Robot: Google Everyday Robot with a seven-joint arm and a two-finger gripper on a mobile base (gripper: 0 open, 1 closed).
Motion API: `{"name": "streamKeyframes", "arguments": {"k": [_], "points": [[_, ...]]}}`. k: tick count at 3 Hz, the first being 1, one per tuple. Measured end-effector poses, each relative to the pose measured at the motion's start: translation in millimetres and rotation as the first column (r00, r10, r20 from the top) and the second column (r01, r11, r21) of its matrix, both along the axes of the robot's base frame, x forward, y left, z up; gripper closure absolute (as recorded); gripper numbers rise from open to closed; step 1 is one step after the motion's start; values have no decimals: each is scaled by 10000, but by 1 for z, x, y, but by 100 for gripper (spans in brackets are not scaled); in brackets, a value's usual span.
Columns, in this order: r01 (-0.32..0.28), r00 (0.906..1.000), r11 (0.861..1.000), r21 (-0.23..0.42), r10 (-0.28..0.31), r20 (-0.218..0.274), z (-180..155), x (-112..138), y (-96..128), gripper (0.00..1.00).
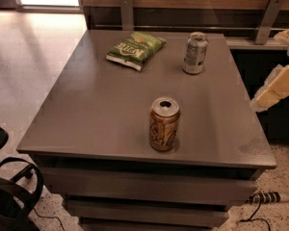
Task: Pick 7up can
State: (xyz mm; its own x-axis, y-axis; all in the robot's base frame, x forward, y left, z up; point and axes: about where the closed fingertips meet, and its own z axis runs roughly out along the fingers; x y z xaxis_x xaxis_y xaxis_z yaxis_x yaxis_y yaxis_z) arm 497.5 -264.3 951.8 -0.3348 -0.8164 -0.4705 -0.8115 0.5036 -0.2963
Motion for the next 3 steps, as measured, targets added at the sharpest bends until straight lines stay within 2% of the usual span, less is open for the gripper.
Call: {"name": "streamKeyframes", "arguments": {"k": [1,2,3], "points": [[571,9940,9908,1225,-679,858,-13,28,-15,0],[723,9764,9665,2465,-1190,1803,-15,66,-23,0],[533,9538,9323,3576,-1536,2582,-15,100,-24,0]]}}
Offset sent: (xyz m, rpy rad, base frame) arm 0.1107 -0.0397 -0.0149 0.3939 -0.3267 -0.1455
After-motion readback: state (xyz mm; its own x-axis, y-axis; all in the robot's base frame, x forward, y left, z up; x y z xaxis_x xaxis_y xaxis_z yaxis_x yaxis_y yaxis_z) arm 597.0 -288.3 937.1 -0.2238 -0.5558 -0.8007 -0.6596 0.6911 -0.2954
